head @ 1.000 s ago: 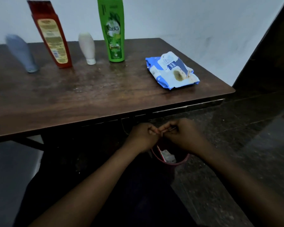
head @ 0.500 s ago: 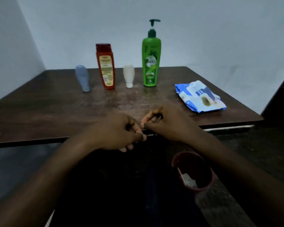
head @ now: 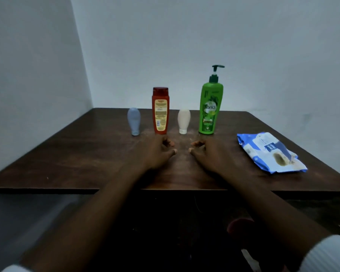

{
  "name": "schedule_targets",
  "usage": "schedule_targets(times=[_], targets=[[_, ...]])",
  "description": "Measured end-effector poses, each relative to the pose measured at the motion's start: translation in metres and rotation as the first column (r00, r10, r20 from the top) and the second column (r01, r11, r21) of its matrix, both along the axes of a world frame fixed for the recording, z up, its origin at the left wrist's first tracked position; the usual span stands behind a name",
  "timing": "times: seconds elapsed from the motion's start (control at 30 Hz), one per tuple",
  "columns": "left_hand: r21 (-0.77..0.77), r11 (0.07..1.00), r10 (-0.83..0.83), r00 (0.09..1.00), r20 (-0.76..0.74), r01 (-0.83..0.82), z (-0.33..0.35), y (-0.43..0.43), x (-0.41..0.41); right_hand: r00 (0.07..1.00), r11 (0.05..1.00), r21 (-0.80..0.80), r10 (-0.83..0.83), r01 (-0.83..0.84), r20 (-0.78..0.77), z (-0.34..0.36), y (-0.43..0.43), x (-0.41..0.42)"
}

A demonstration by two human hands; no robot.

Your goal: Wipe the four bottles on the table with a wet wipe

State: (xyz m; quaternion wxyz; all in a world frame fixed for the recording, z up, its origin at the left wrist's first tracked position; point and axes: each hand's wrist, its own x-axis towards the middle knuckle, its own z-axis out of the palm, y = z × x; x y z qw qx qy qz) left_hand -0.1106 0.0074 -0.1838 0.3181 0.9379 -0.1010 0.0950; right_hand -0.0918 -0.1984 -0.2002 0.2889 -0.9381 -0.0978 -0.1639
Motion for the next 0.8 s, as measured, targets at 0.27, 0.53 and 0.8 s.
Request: schedule_targets(times=[0.27,0.53,0.8], targets=[[0.215,0.968,0.094,0.984,0.152,-0.126,-0.03,0.008,0.024,0.999,0.987,-0.163,0.012,-0.007,0.033,-0.014,0.007,0.033],[0.173,0.979,0.085,0.985,0.153,-0.111,-0.038,0.01,0.033,0.999,0.977,-0.212,0.039,-0.034,0.018,-0.018,0.005,0.04],[0.259,0.965,0.041,0.999,-0.011,-0.037,-0.017,0.012,0.043,0.993,0.984,-0.172,0.014,-0.034,-0.12,0.0,0.006,0.049]])
